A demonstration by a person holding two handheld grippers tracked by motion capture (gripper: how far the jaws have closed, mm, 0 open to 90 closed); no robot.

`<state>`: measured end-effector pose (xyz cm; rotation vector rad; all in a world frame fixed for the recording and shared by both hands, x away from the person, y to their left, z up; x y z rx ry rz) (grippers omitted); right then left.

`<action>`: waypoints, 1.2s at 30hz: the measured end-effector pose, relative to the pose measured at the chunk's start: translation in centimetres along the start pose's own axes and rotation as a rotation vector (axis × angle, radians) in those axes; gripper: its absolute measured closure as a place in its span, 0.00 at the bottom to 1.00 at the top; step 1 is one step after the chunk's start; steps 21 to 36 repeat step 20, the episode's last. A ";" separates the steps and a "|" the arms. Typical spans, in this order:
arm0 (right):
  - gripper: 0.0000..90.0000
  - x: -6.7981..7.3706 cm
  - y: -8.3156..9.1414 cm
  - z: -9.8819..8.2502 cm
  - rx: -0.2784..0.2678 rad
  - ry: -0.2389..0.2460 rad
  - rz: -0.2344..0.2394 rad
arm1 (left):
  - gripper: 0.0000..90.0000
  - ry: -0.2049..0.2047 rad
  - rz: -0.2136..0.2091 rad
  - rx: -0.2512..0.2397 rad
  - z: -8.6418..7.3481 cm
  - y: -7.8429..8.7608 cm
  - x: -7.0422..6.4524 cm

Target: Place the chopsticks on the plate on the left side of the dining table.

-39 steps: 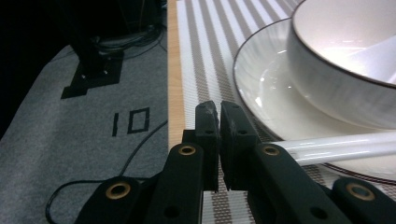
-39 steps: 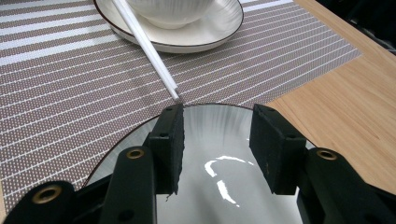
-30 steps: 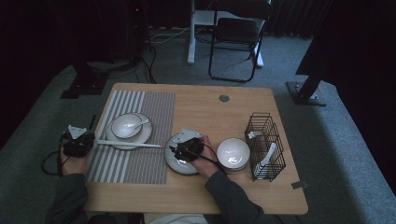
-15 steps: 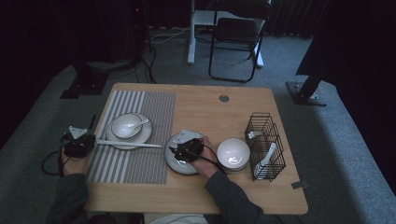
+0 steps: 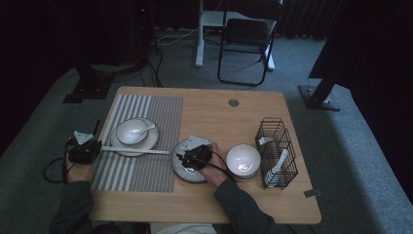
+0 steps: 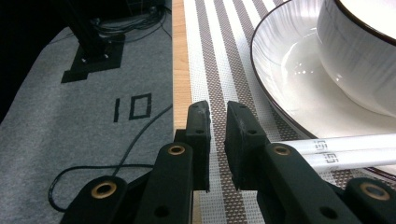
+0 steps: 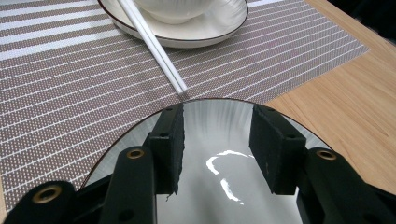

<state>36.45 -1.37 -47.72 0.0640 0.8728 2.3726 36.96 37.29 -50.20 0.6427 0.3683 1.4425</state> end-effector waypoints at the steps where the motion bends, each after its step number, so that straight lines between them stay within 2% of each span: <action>1: 0.61 0.0 0.0 0.0 0.000 -0.001 0.000 | 0.89 0.000 -0.001 0.002 0.0 0.0 0.0; 20: 0.61 -0.2 0.1 -0.4 -0.002 -0.014 0.000 | 0.84 0.028 0.014 -0.035 0.2 1.0 0.6; 36: 0.61 -0.2 0.1 -0.4 -0.002 -0.014 0.000 | 0.84 0.028 0.014 -0.035 0.2 1.0 0.6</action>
Point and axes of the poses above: each handheld gripper's, and its own axes: y roughly backward along the jaws, z roughly out of its top, x roughly to its left, the point moved 1 cm from there along -y, roughly forward along the jaws, and after that the axes turned 1 degree about -y, right-handed, at the moved point
